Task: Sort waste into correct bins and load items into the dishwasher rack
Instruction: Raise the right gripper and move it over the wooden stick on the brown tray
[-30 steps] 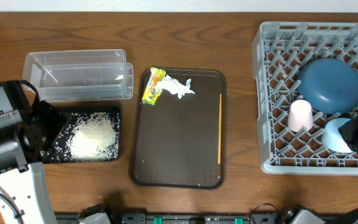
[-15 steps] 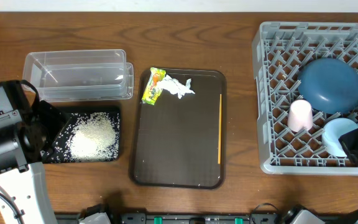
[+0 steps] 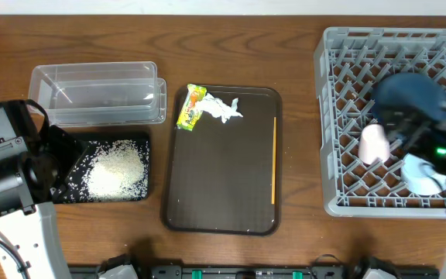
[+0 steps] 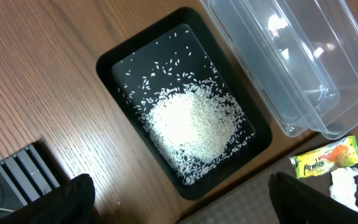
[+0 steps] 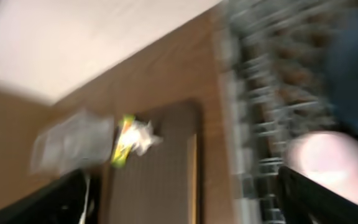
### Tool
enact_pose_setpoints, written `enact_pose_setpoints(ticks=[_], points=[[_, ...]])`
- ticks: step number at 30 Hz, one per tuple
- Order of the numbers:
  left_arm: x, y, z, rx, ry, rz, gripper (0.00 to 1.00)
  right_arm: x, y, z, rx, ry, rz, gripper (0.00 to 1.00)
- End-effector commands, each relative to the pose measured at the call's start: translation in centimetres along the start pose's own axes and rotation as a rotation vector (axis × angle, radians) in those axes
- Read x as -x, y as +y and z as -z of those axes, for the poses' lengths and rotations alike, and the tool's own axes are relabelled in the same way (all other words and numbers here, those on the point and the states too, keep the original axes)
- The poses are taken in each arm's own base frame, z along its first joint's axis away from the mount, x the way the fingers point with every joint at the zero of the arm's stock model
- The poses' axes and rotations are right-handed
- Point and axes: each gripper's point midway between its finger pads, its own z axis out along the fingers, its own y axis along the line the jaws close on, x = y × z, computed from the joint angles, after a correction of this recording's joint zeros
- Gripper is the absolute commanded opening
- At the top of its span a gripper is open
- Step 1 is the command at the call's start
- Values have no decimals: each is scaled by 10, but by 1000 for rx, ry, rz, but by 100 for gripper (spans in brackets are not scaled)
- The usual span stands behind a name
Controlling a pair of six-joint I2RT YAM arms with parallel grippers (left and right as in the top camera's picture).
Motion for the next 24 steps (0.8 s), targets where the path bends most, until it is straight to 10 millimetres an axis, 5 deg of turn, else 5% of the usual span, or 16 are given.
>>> enact_pose_setpoints(ticks=[1, 7, 15, 20, 24], points=[[5, 3, 3, 11, -22, 16, 92, -18, 19, -29, -67, 73, 97, 99], [5, 3, 3, 11, -22, 16, 92, -66, 57, -86, -244, 291, 265, 99], [5, 3, 3, 11, -22, 16, 92, -114, 76, -145, -360, 583, 418, 99], [5, 3, 3, 11, -22, 16, 92, -145, 59, -171, -416, 686, 378, 99], [5, 3, 3, 11, -22, 16, 92, -177, 46, -192, -448, 785, 258, 82]])
